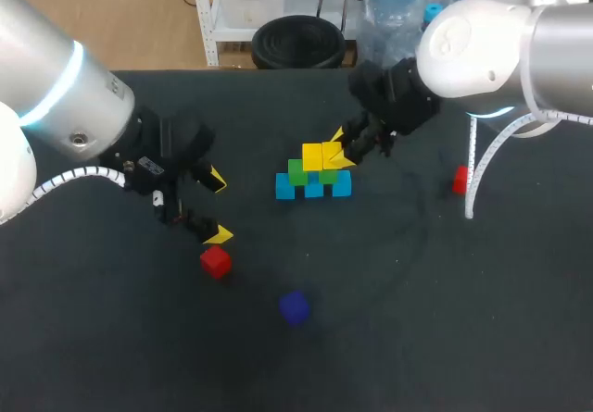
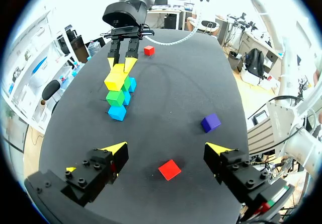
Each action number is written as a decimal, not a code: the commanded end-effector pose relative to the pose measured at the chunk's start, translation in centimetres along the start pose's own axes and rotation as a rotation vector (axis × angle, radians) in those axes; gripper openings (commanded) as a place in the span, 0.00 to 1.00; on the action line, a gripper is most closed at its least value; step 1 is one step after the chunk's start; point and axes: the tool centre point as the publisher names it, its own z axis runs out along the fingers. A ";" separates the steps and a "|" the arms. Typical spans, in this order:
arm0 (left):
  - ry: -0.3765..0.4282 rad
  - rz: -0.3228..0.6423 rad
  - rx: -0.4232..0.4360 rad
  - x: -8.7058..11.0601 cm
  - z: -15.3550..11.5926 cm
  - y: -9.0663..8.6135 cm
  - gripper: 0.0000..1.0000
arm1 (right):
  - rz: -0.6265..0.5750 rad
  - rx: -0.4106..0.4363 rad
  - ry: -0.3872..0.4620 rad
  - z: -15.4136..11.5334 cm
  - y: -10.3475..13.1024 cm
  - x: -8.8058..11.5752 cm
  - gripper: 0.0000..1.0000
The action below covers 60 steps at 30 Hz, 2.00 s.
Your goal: Place the blue cubes, place green cubes on the blue cubes, place the yellow cubes on the green cubes, then place the red cubes on the yellow cubes, and place purple cube on the red cubes.
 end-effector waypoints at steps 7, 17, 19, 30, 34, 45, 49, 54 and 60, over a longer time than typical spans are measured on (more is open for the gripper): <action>-0.005 0.004 0.003 0.1 0.0 0.1 1.00 | 0.003 -0.003 -0.002 0.0 -0.3 0.1 0.73; -0.005 0.004 0.003 0.1 0.0 0.1 1.00 | 0.017 -0.003 -0.004 -0.7 -0.2 0.2 1.00; -0.005 0.004 0.003 0.1 0.0 0.1 1.00 | 0.021 0.001 -0.002 -1.1 -0.1 0.4 1.00; -0.005 0.004 0.003 0.1 0.0 0.1 1.00 | 0.040 0.041 -0.008 -3.3 -0.1 1.5 0.25; -0.005 0.004 0.003 0.1 0.0 0.1 1.00 | 0.042 0.049 -0.011 -3.4 -0.3 1.9 0.00; -0.005 0.004 0.003 0.1 0.0 0.1 1.00 | 0.032 0.039 -0.034 -2.7 -0.1 2.0 0.00; -0.005 0.004 0.003 0.1 0.0 0.1 1.00 | 0.030 0.037 -0.036 -2.6 -0.1 1.9 0.00; -0.005 0.004 0.003 0.1 0.0 0.1 1.00 | 0.030 0.035 -0.035 -2.4 -0.1 1.8 0.00; -0.005 0.004 0.003 0.1 0.0 0.1 1.00 | 0.028 0.030 -0.035 -2.3 -0.1 1.7 0.00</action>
